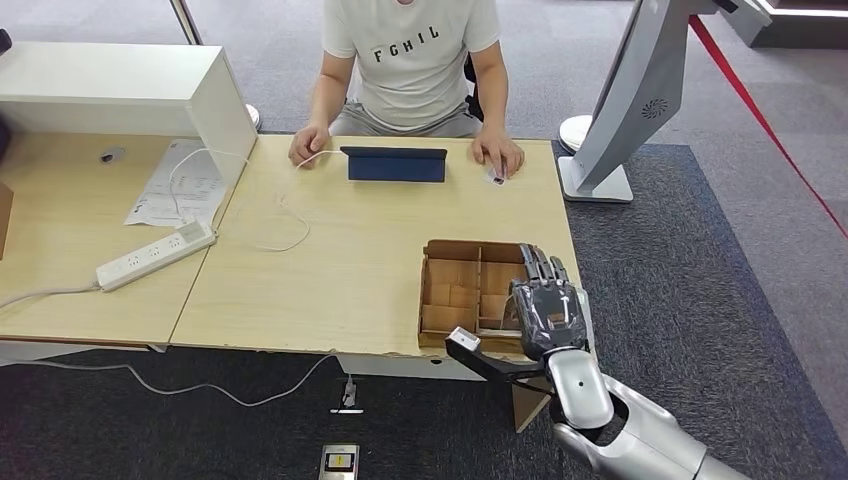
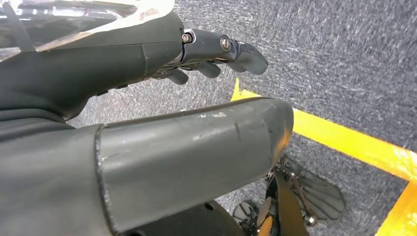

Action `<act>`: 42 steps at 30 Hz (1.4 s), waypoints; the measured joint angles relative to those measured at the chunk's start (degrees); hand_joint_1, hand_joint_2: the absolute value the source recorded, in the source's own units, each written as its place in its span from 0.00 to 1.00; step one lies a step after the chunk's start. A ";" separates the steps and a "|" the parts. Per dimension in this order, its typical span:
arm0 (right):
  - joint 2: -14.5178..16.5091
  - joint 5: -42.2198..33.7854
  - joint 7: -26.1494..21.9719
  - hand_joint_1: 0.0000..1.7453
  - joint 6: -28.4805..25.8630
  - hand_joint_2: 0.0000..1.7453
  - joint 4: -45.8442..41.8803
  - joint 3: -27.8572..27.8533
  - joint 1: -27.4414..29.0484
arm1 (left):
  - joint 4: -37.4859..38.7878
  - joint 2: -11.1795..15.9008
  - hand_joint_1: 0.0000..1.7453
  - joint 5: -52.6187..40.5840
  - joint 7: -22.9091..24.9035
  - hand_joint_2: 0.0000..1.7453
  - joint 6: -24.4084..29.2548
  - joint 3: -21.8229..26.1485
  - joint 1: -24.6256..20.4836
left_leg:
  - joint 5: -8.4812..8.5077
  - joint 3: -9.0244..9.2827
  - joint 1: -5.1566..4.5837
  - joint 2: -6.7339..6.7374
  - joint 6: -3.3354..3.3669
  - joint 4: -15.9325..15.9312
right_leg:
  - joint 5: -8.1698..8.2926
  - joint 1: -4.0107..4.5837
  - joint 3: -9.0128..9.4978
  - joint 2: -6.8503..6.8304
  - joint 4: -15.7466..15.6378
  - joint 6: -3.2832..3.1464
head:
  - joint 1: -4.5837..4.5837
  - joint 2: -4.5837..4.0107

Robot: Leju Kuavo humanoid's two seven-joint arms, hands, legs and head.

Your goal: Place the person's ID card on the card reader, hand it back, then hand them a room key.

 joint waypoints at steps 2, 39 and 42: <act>-0.77 1.37 0.25 1.00 0.56 1.00 -1.42 0.01 -1.39 | 0.00 0.04 0.00 -0.49 0.16 0.00 -0.41 0.00 0.04 | 0.00 0.00 0.00 0.00 0.00 0.00 | 0.00 0.00 0.00 0.00 0.00 0.00 | 0.00 0.00; 15.13 -4.11 -7.45 1.00 2.34 1.00 13.32 8.04 -21.59 | -0.01 0.75 0.00 -7.05 1.23 0.00 -4.38 -0.18 0.06 | 0.06 -0.11 0.04 -0.15 -0.03 -0.02 | 0.00 0.03 0.00 -0.14 0.06 -0.01 | 0.01 0.00; 16.32 -4.13 -7.50 1.00 2.36 1.00 15.45 8.37 -22.20 | -0.02 0.75 0.00 -7.00 1.23 0.00 -4.34 -0.17 0.09 | 0.06 -0.11 0.04 -0.17 -0.03 -0.01 | 0.00 0.03 0.00 -0.14 0.05 -0.01 | 0.01 0.00</act>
